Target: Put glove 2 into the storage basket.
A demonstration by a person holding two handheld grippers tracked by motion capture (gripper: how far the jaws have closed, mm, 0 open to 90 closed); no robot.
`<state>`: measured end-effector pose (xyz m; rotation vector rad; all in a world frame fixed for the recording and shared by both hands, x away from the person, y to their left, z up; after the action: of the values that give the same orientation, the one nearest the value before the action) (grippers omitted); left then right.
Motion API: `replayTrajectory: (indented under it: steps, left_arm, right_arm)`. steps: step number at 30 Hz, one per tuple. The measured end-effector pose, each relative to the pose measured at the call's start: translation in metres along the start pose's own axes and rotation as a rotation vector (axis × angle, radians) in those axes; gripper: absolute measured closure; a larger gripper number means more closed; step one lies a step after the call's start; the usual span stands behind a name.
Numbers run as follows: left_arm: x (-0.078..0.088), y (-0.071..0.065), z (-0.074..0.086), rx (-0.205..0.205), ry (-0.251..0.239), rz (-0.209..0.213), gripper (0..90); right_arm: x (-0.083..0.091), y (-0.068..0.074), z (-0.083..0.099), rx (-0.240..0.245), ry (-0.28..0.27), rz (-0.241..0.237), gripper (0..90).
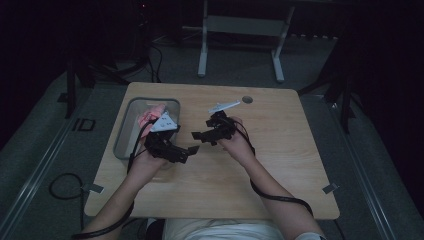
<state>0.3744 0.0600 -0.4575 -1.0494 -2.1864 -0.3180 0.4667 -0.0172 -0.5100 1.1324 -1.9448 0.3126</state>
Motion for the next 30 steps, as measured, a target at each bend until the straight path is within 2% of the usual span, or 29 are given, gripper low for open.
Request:
replayTrajectory:
  steps: [3,5,7,18,24,30]
  left_arm:
    - [-0.009,-0.013,0.001,-0.033,0.011,0.019,2.2]
    - [-0.011,-0.016,0.002,-0.038,0.016,0.024,2.1]
    - [-0.018,-0.025,0.004,-0.066,0.029,0.044,2.1]
    - [-0.040,-0.051,0.015,-0.104,0.055,0.099,2.1]
    - [-0.054,-0.060,0.025,-0.116,0.063,0.142,2.1]
    - [-0.065,-0.067,0.032,-0.143,0.062,0.162,2.1]
  right_arm:
    - [0.001,-0.001,0.009,0.005,0.007,0.000,17.6]
    - [0.001,-0.001,0.010,0.010,0.007,0.000,17.5]
    - [0.003,-0.001,0.019,0.020,0.013,-0.001,17.3]
    - [0.009,-0.007,0.049,0.036,0.025,0.005,16.4]
    - [0.008,-0.010,0.070,0.048,0.013,0.001,15.5]
    - [0.008,-0.013,0.079,0.056,-0.001,0.007,15.5]
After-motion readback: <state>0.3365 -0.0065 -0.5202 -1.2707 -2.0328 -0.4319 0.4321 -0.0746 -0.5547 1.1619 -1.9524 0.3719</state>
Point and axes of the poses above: each handheld gripper's, and its own axes: x roughly backward along the jaws, z roughly out of its underside, y roughly to its left, the point moved 9 cm from there along -x, roughly forward along the jaws, and after that the axes turned 12 degrees about y, right-handed, at the moved point
